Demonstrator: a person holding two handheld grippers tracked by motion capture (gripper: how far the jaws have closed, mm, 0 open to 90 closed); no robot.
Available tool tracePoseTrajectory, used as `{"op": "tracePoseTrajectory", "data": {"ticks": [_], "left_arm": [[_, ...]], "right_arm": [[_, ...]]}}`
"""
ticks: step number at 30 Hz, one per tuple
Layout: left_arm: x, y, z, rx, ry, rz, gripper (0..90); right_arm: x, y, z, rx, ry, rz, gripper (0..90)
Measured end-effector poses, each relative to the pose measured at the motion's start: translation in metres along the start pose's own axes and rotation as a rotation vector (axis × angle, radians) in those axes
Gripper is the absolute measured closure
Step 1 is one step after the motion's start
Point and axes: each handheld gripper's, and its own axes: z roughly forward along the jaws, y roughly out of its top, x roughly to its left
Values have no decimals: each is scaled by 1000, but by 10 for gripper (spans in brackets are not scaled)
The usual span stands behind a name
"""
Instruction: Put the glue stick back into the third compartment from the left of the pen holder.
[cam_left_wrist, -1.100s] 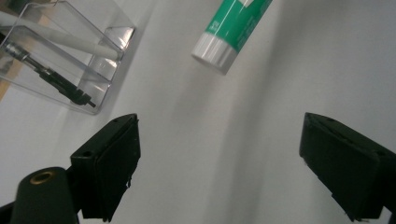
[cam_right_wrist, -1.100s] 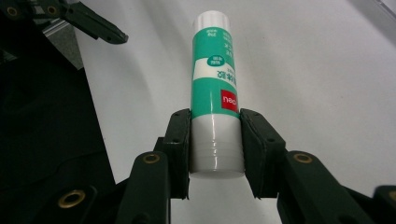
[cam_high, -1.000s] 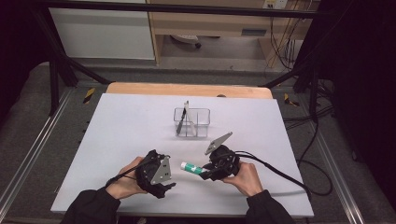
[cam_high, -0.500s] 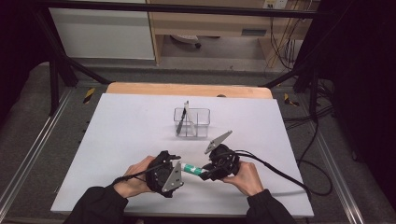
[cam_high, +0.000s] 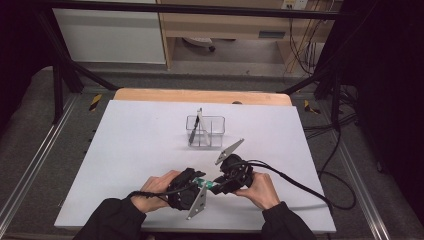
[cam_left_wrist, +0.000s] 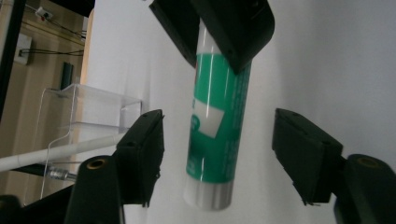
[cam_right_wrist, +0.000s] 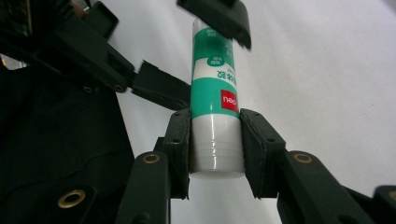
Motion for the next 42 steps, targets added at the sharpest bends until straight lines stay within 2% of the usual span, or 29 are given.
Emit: {"op": "tracePoseTrajectory", "data": {"ticks": [11, 15, 18, 25, 31, 34, 38, 42], "left_arm": [[-7, 6, 7, -5, 39, 83, 552], [-7, 7, 8, -12, 49, 95, 605], [-8, 8, 8, -8, 59, 107, 637], [-9, 9, 9, 0, 56, 122, 642], [-9, 8, 7, -5, 54, 111, 644], [-8, 8, 6, -1, 49, 84, 645], [-7, 3, 6, 26, 40, 59, 646], [-3, -2, 5, 36, 29, -6, 645]], "right_arm": [[0, 0, 1, -11, 19, 9, 655], [0, 0, 2, -7, 27, 15, 655], [1, 0, 2, -8, 35, 14, 655], [1, -1, 3, 3, 37, 16, 653], [1, -1, 3, -6, 45, 15, 647], [1, -3, 1, -24, 48, 13, 638], [-2, -9, -12, -76, 29, 24, 600], [-7, -20, -27, -145, -4, 31, 520]]}}
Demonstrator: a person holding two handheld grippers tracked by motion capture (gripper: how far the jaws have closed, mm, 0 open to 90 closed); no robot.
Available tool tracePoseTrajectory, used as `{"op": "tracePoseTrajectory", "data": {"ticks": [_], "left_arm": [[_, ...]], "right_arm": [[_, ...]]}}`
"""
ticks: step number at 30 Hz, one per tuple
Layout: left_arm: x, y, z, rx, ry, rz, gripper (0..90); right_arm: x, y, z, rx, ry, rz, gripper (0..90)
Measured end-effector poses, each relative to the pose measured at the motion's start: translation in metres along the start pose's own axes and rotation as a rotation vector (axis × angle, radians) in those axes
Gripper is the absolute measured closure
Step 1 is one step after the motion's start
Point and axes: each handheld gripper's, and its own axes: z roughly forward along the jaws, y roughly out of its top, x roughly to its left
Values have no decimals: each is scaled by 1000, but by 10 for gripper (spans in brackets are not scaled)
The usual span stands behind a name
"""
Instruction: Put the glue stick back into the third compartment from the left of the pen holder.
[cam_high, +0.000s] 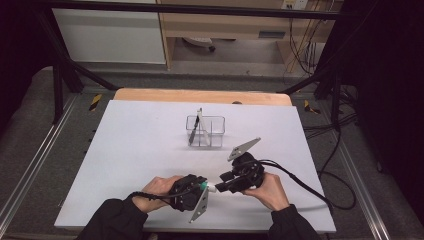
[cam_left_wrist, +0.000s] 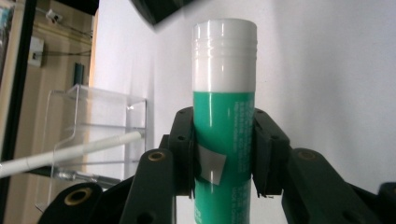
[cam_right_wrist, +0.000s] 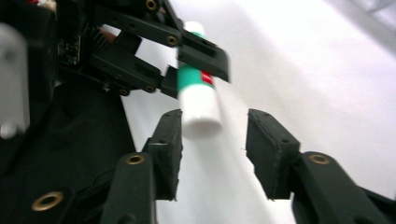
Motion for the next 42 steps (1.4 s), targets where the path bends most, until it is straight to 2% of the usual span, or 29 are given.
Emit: {"op": "tracePoseTrajectory", "data": {"ticks": [4, 9, 10, 16, 23, 28, 37, 42], "left_arm": [[4, -5, 1, 10, -15, -54, 646], [9, -9, 3, 9, -30, -128, 645], [10, -10, 3, 23, -35, -146, 646], [18, -13, 5, 16, -57, -258, 645], [28, -18, 8, 7, -69, -408, 646], [35, -21, 10, -3, -77, -513, 646], [50, -24, 11, -39, -88, -711, 646], [57, -25, 13, -61, -93, -798, 646]], "right_arm": [[-7, -12, -14, -85, -51, -3, 392], [-16, -30, -21, -140, -139, -8, 264], [-17, -34, -21, -149, -157, -2, 239], [-27, -53, -19, -178, -232, 44, 149], [-36, -71, -16, -174, -314, 85, 43], [-42, -82, -14, -175, -332, 108, 10], [-51, -98, -15, -194, -369, 137, 7], [-54, -106, -18, -219, -379, 144, 4]]}}
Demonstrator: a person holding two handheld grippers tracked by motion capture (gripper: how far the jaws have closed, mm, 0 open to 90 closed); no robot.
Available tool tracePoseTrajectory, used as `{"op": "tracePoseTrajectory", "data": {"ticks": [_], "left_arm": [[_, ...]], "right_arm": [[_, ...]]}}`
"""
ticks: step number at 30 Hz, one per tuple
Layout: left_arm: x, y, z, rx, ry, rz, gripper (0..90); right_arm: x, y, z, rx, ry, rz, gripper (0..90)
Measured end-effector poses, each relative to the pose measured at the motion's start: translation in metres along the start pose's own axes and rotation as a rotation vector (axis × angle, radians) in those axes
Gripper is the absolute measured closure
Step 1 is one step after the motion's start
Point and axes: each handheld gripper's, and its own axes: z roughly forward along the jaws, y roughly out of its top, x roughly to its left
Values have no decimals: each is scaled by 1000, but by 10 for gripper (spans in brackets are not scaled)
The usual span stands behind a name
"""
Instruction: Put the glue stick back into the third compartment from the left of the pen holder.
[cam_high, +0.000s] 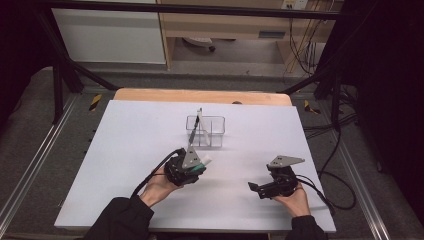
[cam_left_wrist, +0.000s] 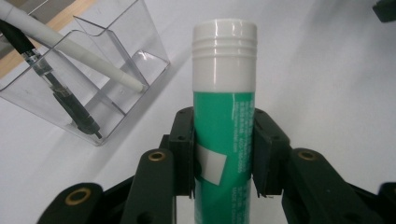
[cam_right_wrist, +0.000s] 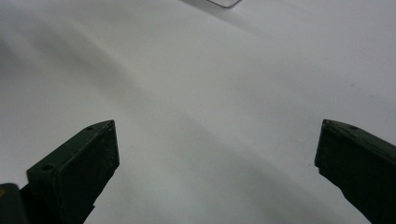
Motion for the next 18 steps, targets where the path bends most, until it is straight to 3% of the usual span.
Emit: {"op": "tracePoseTrajectory", "data": {"ticks": [2, 6, 18], "left_arm": [[2, 2, 1, -14, -13, -42, 646], [4, 8, 4, -23, -9, -87, 646], [10, 28, 10, -65, -7, -182, 646]], "right_arm": [[-2, -3, -1, -4, 3, 3, 4], [-5, -7, 0, -2, 8, -12, 4], [-9, -16, -1, -17, 1, -8, 4]]}}
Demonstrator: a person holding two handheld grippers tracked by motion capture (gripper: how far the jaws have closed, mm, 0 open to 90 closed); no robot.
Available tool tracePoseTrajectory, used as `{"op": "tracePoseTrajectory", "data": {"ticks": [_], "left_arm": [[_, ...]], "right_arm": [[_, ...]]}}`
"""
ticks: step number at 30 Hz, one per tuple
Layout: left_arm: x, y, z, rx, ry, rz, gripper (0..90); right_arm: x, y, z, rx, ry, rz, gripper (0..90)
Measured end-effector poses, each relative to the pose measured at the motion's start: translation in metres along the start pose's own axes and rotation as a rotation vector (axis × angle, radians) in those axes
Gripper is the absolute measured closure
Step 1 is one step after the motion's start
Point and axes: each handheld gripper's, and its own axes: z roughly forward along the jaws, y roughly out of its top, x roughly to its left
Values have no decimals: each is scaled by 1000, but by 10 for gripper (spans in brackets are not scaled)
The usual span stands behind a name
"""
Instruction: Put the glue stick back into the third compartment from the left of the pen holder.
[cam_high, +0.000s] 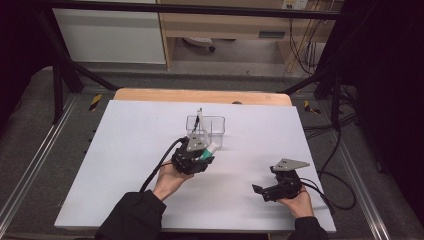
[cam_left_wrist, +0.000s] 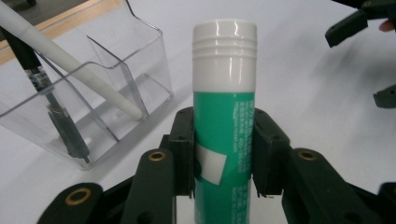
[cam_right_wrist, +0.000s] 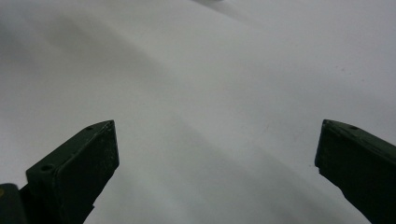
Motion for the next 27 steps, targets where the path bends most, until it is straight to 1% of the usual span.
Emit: {"op": "tracePoseTrajectory", "data": {"ticks": [1, 3, 6, 9, 11, 19, 27], "left_arm": [[1, 1, 0, -4, -5, -12, 646], [3, 4, 0, -11, 3, -28, 646], [8, 8, 1, -29, -3, -61, 646], [11, 13, 3, -42, 1, -80, 646], [14, 16, 4, -51, -1, -100, 646], [18, 30, 11, -72, 28, -109, 646], [21, 44, 21, -90, 44, -119, 646]], "right_arm": [[0, 0, 0, 0, 0, 2, 4], [0, 0, 0, 3, -2, 2, 4], [0, -1, 0, 4, -2, 2, 4], [0, -1, 0, 3, 0, 3, 4], [0, -1, 0, 3, 0, 1, 4], [0, -1, 0, -2, -6, 0, 4], [0, -1, 0, 4, -2, 1, 4]]}}
